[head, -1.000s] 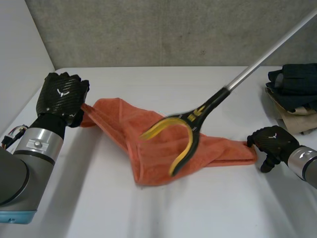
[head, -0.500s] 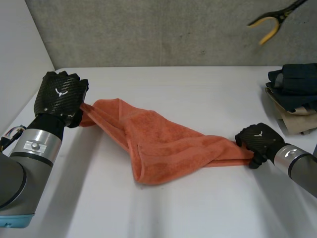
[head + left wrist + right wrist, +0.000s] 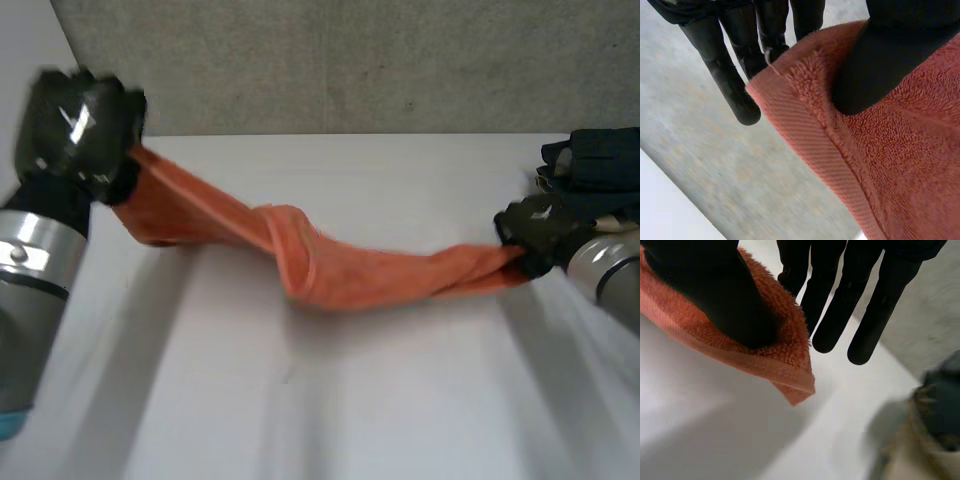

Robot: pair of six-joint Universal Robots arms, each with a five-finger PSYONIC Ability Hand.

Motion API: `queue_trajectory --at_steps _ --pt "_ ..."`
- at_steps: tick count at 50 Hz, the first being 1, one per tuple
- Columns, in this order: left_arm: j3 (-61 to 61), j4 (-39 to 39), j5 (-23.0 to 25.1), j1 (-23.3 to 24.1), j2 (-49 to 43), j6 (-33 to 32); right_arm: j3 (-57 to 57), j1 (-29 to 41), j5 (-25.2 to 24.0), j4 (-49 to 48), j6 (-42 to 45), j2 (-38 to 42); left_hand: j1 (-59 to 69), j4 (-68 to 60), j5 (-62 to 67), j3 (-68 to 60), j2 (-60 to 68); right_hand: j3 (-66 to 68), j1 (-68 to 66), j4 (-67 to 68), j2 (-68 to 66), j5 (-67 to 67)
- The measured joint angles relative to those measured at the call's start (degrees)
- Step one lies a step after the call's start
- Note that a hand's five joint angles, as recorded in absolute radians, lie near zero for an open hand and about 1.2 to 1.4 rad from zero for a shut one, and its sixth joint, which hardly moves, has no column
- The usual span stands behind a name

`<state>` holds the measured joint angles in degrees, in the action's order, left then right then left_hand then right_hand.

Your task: Fold the laundry.

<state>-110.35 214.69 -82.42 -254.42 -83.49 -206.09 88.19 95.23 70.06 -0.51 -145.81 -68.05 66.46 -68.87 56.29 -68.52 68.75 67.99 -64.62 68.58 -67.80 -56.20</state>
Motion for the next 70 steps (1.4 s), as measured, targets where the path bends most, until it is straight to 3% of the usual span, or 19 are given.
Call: queue_trajectory --at_steps 8,14,21,27,31,35,41,45,47,54,61,68,70 --pt "10.62 -13.78 0.51 -1.98 5.22 0.42 -10.85 -1.43 3.41 23.55 4.99 -12.08 0.00 0.00 0.00 -0.01 0.03 0.02 0.00 0.03 0.00 -0.04" --pt "15.64 -25.75 1.70 -3.51 3.23 0.05 -14.99 -3.12 4.38 37.18 13.13 -13.97 0.00 0.00 0.00 0.00 0.04 0.02 0.00 0.04 0.00 0.00" --pt "15.77 -32.07 2.10 -4.15 -4.77 -0.94 -12.14 -3.08 5.92 40.59 18.96 -10.40 0.00 0.00 0.00 -0.01 0.04 0.02 0.00 0.05 0.00 -0.03" --pt "17.60 -33.80 1.55 -3.84 -15.34 -5.76 -11.26 -1.11 9.62 40.12 20.11 -1.59 0.00 0.00 0.00 -0.01 0.04 0.02 0.00 0.05 0.00 -0.04" --pt "22.77 -32.17 0.75 -2.91 -20.41 -9.55 -15.81 0.57 11.40 39.04 18.48 2.68 0.00 -0.01 0.00 -0.03 0.05 0.08 0.00 0.06 0.00 -0.04" --pt "33.45 -24.38 -0.49 -1.07 -24.06 -11.34 -27.58 2.40 12.55 34.41 10.59 5.63 0.00 -0.01 0.00 -0.03 0.05 0.12 0.00 0.12 0.00 -0.04" --pt "44.70 -3.72 -2.97 0.15 -24.69 -7.70 -39.69 3.07 12.66 16.70 -8.65 4.84 0.00 -0.02 0.00 -0.04 0.05 0.16 0.00 0.16 0.00 -0.05" --pt "48.02 9.06 -5.92 0.16 -24.26 -4.48 -39.44 2.80 12.73 1.21 -19.05 1.75 0.00 -0.02 0.00 -0.04 0.05 0.19 0.00 0.18 0.00 -0.22" --pt "48.41 11.73 -7.06 -0.02 -24.26 -3.54 -37.56 2.66 12.71 -4.18 -21.37 0.27 0.00 -0.02 0.00 -0.05 0.05 0.20 0.00 0.18 0.00 -0.22" --pt "45.19 8.13 -8.32 -0.62 -25.42 -2.85 -32.37 2.65 12.25 -8.38 -21.43 -0.69 0.00 -0.02 0.00 -0.05 0.05 0.30 0.00 0.20 0.00 -0.22" --pt "33.16 2.54 -8.03 -0.70 -28.07 -3.02 -26.01 2.99 11.32 -3.35 -14.49 4.09 0.00 -0.02 0.00 -0.05 0.05 0.30 0.00 0.21 0.00 -0.22" --pt "17.41 2.58 -7.59 0.22 -28.86 -3.08 -17.67 3.39 11.19 4.05 -6.22 10.12 0.00 -0.02 0.00 -0.07 0.06 -0.16 0.26 -0.26 0.43 -0.31" --pt "12.80 3.34 -7.53 0.96 -28.83 -3.04 -14.80 3.34 11.29 5.62 -4.88 11.81 0.00 -0.02 0.00 -0.07 0.07 -12.91 10.23 -13.28 13.87 11.27"
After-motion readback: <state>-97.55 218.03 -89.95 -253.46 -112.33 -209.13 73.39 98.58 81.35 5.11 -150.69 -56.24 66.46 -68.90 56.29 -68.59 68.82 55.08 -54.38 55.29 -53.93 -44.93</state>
